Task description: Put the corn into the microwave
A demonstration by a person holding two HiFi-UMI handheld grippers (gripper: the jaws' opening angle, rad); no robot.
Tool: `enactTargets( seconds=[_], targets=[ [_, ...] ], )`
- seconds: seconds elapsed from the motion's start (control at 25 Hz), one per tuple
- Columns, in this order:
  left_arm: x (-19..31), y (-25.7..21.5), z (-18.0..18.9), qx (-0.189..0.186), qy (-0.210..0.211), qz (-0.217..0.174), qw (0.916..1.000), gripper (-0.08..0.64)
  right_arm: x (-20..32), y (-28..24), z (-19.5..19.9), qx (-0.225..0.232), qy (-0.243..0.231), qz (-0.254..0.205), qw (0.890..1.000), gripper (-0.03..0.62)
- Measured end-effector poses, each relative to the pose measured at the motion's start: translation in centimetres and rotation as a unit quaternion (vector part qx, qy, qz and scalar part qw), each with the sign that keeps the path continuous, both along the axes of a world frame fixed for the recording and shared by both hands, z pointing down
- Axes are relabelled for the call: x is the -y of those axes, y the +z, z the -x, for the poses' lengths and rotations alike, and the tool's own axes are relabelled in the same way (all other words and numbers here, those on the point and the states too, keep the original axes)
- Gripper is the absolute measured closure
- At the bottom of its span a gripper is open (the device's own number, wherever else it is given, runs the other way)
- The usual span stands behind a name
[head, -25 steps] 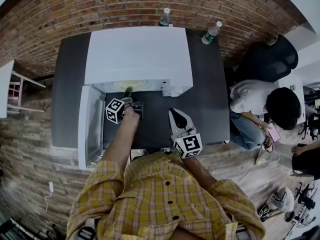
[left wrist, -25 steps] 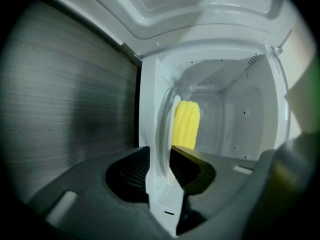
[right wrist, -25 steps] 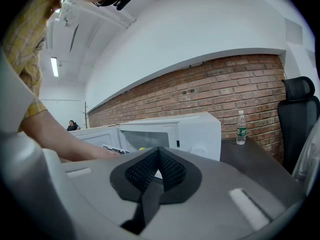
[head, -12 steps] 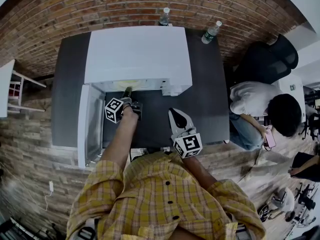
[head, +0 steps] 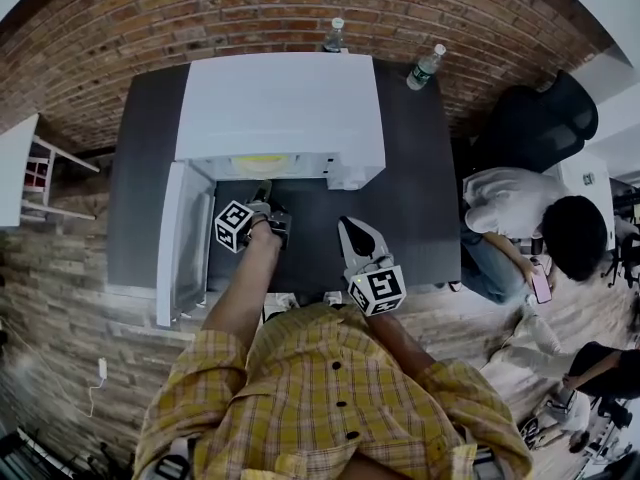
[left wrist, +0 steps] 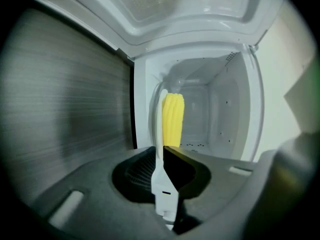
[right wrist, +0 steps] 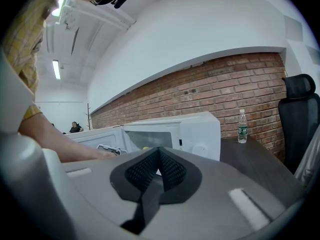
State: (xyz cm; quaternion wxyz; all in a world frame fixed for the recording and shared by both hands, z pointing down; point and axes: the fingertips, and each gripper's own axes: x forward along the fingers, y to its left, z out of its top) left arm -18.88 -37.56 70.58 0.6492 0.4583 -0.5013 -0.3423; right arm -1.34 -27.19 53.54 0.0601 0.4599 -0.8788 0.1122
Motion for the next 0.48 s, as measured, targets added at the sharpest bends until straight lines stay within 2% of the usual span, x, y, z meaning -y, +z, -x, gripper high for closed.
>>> enactTargets(
  seconds=[0.16, 0.28, 0.48],
  targets=[
    [-1.4, -0.9, -0.4, 0.004, 0.008, -0.012, 0.9999, 0.532, -0.4, -0.2, 0.0, 0.000, -0.003, -0.003, 1.000, 0.591],
    [-2.4, -1.6, -0.9, 0.021, 0.026, -0.018, 0.9993, 0.560, -0.8, -0.2, 0.0, -0.003, -0.009, -0.005, 1.000, 0.591],
    [-4.0, -3.3, -1.4, 0.040, 0.042, -0.037, 0.9976, 0.560, -1.8, -0.3, 0.1, -0.006, -0.016, -0.007, 1.000, 0.592]
  ],
)
